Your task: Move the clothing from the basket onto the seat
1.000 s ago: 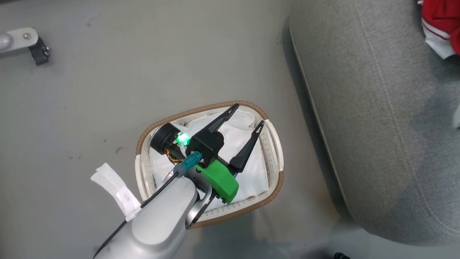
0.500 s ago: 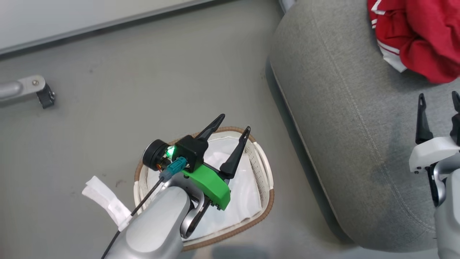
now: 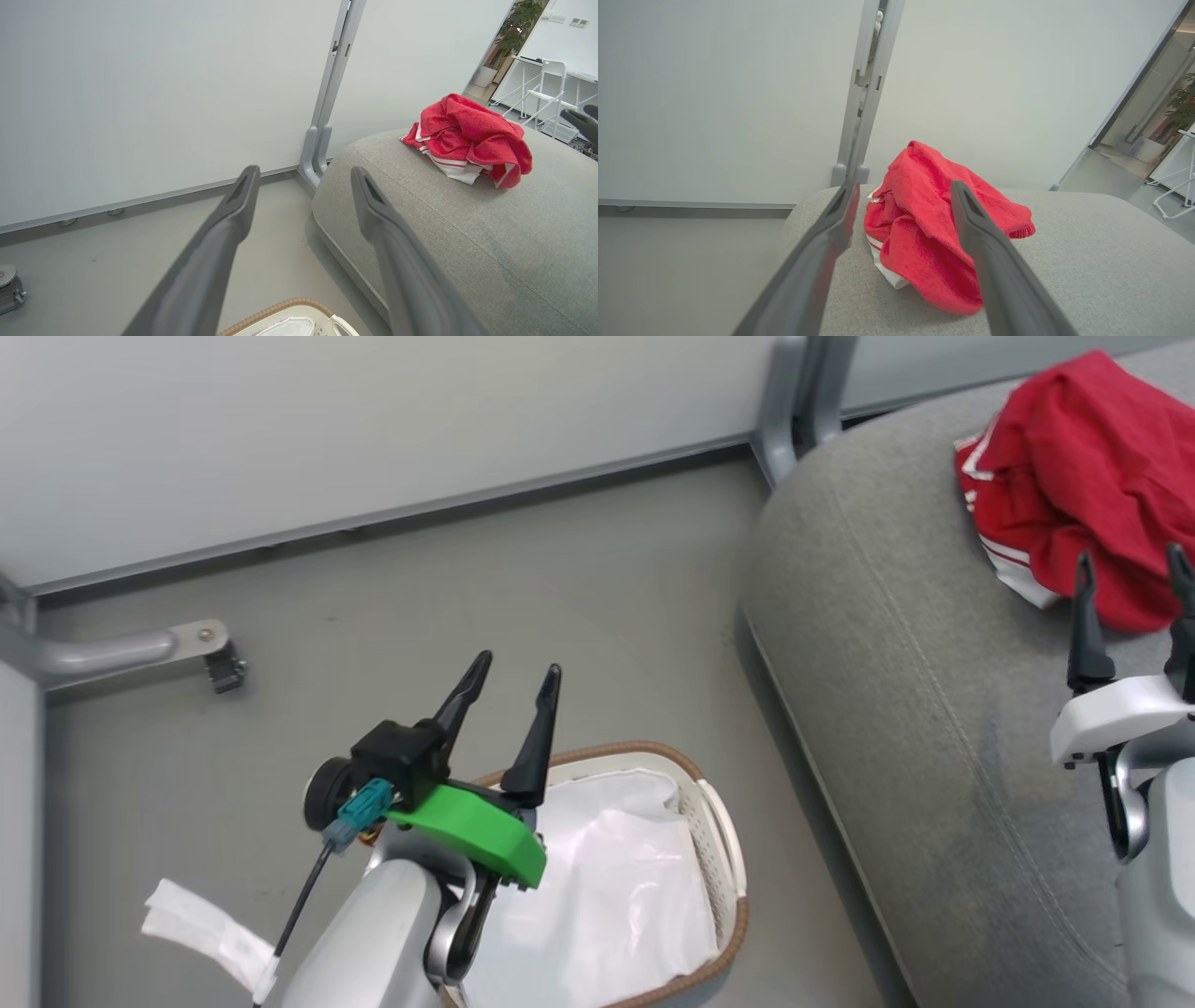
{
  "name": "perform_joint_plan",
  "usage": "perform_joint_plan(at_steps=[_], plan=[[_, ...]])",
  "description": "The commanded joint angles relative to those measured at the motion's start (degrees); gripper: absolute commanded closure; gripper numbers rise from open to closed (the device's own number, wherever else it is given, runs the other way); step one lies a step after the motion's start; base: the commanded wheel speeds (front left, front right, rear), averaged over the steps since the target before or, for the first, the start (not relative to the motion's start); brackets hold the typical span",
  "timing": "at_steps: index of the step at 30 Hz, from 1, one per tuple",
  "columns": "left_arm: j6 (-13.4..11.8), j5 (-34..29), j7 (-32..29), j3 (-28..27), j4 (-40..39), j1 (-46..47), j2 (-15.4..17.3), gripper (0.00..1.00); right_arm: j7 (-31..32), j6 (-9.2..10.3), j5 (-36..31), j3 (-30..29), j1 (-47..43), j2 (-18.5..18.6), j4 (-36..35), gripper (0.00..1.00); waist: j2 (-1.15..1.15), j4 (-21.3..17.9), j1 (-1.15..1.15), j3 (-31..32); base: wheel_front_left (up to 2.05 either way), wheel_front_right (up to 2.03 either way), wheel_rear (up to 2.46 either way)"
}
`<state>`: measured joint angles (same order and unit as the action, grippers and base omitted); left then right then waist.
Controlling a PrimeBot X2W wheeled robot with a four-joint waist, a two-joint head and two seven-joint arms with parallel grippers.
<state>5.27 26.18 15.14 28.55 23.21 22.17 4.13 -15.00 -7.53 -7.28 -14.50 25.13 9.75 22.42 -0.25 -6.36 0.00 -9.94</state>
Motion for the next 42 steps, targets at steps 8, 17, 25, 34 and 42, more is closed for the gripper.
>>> perform_joint_plan(at_steps=[8,17,25,34,42], plan=[[-0.36,-2.92,-0.01,-8.32,-0.48,-6.82,0.15,0.0,-0.28,0.08,3.1,2.9,-3.65,-3.01,-0.03,0.0,0.25,10.66,0.0,8.39,0.0,0.0,0.0],[-0.25,-4.43,-0.03,-16.69,-1.54,-14.15,0.38,0.0,-0.28,0.08,7.05,5.36,-9.1,-6.36,-2.37,0.0,0.25,14.46,0.0,10.58,0.0,0.0,0.0],[0.11,-6.01,-0.02,-22.1,-3.27,-21.25,-0.34,0.0,-0.28,0.08,14.12,10.79,-16.33,-6.69,-4.88,0.0,0.25,14.88,0.0,11.63,0.0,0.0,0.0],[0.71,-7.33,-0.02,-23.14,-4.2,-24.56,-0.91,0.0,-0.28,0.08,15.99,12.04,-23.74,-6.76,-8.33,0.0,0.25,14.17,0.0,12.06,0.0,0.0,0.0],[1.2,-7.7,-0.02,-23.18,-3.73,-24.61,-1.12,0.0,-0.28,0.08,16.65,12.54,-24.55,-6.76,-8.71,0.0,0.25,13.02,0.0,12.18,0.0,0.0,0.0]])
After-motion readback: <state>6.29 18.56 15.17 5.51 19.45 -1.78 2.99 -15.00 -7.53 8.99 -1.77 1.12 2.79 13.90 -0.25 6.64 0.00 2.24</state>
